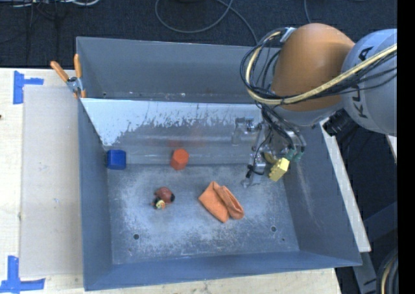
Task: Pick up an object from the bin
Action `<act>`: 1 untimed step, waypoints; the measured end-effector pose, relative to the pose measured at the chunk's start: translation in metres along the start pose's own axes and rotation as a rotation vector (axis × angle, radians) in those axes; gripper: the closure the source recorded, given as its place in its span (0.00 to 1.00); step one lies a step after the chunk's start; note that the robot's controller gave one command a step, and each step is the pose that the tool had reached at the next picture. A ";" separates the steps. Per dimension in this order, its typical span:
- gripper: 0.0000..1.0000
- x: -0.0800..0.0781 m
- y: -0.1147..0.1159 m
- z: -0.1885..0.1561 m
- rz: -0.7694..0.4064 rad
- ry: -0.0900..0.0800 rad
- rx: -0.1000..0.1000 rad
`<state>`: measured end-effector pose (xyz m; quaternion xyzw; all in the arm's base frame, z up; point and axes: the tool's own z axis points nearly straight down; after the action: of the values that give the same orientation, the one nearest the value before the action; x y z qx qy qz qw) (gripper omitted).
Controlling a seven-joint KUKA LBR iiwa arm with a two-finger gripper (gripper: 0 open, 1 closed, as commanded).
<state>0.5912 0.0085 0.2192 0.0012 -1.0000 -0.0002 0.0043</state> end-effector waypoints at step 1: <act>0.00 -0.001 0.000 -0.005 0.000 -0.007 0.000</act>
Offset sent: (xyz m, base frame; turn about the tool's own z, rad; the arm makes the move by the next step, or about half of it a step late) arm 0.0021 0.0350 -0.0789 -0.0839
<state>0.5925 0.0085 0.2239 0.0011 -1.0000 -0.0002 0.0006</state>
